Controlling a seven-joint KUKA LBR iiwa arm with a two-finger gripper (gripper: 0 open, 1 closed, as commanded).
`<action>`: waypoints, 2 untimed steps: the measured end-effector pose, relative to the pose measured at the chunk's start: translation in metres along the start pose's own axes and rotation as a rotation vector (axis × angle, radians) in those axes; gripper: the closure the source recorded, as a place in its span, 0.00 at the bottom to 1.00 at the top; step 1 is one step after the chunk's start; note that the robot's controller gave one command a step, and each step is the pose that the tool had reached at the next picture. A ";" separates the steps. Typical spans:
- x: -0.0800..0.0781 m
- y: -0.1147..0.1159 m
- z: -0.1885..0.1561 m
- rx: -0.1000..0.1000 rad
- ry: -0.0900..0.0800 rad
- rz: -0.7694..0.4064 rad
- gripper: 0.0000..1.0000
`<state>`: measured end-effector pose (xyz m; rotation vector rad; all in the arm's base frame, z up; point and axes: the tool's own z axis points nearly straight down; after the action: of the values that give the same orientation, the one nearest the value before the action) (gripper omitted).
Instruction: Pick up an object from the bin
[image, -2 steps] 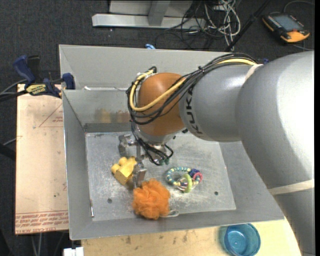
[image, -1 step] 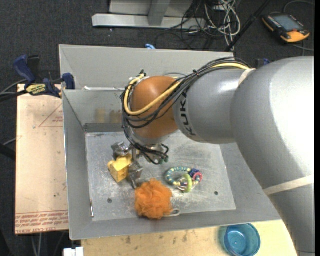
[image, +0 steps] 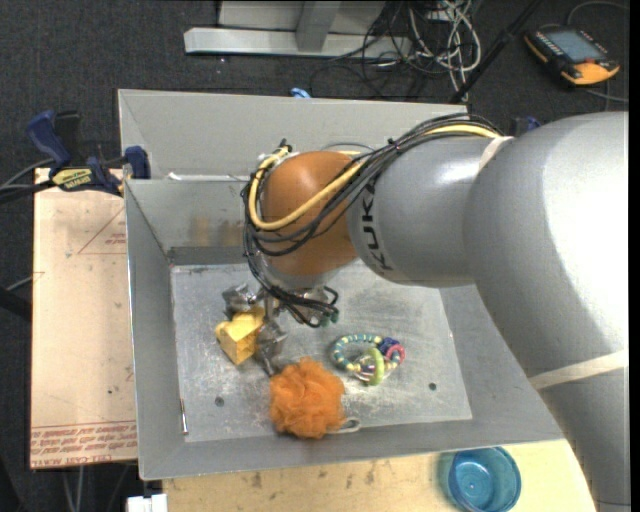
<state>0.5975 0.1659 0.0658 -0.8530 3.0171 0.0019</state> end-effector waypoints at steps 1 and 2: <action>0.000 0.000 -0.005 0.000 -0.002 -0.028 1.00; 0.000 0.000 -0.016 0.001 -0.003 -0.021 1.00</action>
Offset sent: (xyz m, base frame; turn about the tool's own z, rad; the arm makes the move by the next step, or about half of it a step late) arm 0.0000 -0.0001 0.0374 0.0000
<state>0.5976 0.1656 0.0820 -0.8845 3.0050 0.0020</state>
